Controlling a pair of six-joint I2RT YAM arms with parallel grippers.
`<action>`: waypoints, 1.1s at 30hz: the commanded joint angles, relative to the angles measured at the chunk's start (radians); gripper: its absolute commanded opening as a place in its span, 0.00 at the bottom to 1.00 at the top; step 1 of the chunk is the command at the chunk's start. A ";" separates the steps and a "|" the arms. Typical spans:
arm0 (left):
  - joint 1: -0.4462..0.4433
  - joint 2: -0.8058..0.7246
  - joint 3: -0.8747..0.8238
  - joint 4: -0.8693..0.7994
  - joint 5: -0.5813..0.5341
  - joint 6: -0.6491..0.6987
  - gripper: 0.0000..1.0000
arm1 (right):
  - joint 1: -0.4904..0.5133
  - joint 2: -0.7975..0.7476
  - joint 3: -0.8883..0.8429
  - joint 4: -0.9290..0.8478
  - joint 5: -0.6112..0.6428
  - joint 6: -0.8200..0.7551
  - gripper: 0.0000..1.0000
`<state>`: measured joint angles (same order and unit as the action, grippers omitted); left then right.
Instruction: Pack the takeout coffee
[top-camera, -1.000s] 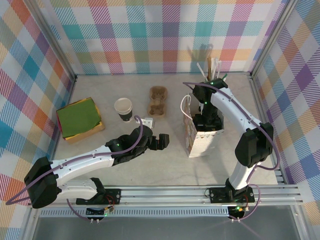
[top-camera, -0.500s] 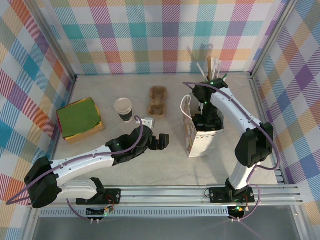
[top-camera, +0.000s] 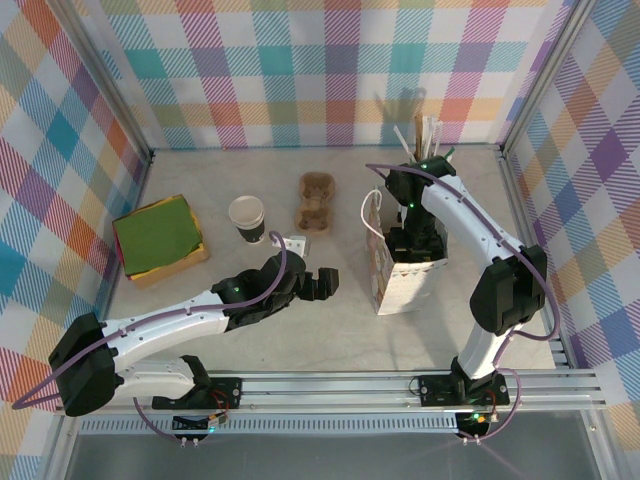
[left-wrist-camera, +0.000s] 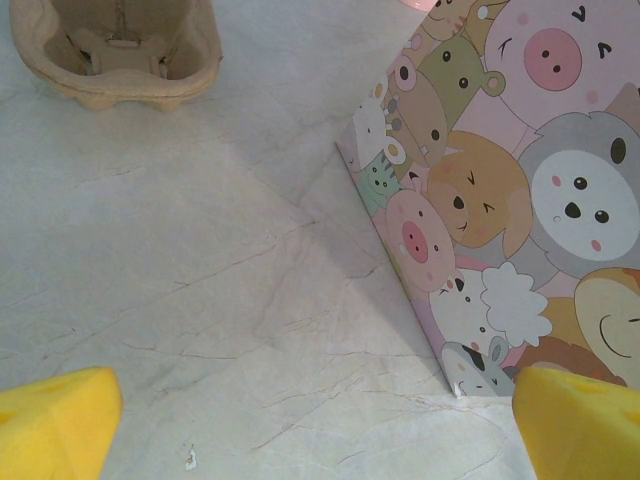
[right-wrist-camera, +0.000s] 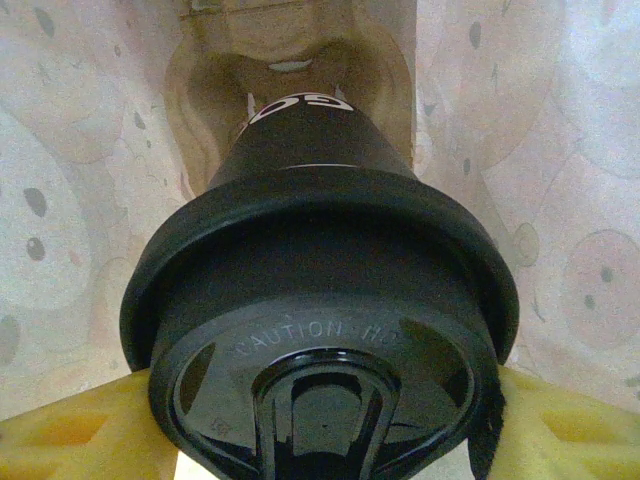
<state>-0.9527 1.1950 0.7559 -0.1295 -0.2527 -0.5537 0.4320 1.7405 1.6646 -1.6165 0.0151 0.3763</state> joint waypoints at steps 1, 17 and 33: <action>0.010 0.003 0.021 -0.002 -0.002 0.000 1.00 | -0.006 0.015 0.032 -0.060 0.002 -0.012 0.67; 0.011 0.005 0.020 -0.002 -0.003 0.000 1.00 | -0.010 0.022 0.039 -0.059 0.000 -0.015 0.67; 0.011 0.005 0.019 -0.004 -0.004 -0.002 1.00 | -0.012 0.025 0.043 -0.057 -0.001 -0.016 0.67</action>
<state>-0.9527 1.1961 0.7559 -0.1295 -0.2527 -0.5537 0.4301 1.7535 1.6794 -1.6165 0.0174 0.3756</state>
